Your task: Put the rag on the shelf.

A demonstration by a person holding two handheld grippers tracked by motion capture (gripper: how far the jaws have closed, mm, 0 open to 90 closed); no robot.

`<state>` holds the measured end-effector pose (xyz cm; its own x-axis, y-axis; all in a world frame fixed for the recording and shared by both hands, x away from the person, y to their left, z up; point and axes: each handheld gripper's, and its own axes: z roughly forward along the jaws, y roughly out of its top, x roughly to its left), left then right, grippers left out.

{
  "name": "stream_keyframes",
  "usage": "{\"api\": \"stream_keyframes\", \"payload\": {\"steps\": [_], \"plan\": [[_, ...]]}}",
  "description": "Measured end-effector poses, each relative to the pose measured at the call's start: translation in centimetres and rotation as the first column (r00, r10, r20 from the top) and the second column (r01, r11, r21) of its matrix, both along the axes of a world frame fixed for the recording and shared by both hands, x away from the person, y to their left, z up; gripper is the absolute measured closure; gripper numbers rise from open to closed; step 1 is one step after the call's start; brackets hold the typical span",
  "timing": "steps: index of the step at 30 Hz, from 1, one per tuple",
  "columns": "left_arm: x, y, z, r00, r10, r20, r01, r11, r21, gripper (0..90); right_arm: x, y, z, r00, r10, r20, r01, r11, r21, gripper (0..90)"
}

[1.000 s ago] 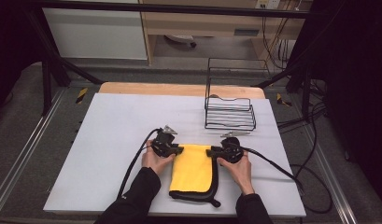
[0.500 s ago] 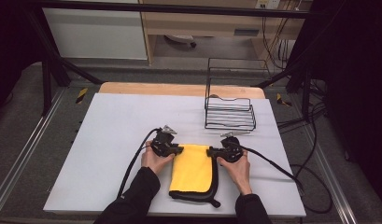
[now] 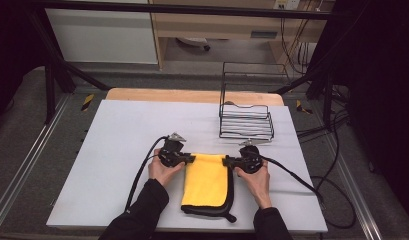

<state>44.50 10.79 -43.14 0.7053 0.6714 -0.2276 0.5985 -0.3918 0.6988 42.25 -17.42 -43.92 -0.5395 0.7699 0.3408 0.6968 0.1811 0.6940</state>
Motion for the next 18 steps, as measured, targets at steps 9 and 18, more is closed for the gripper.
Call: {"api": "stream_keyframes", "payload": {"steps": [9,18], "plan": [[-1.2,0.7,1.9,0.9986,-0.019,0.050,0.021,0.9988,-0.043,80.2,-0.9,-0.2,1.6,0.9982,0.013,0.058,-0.015,1.000,0.027,76.5],[-2.1,1.4,3.5,0.9974,-0.015,0.071,0.021,0.9966,-0.080,80.4,-1.8,0.0,3.1,0.9928,0.028,0.117,-0.032,0.999,0.039,76.5]]}}
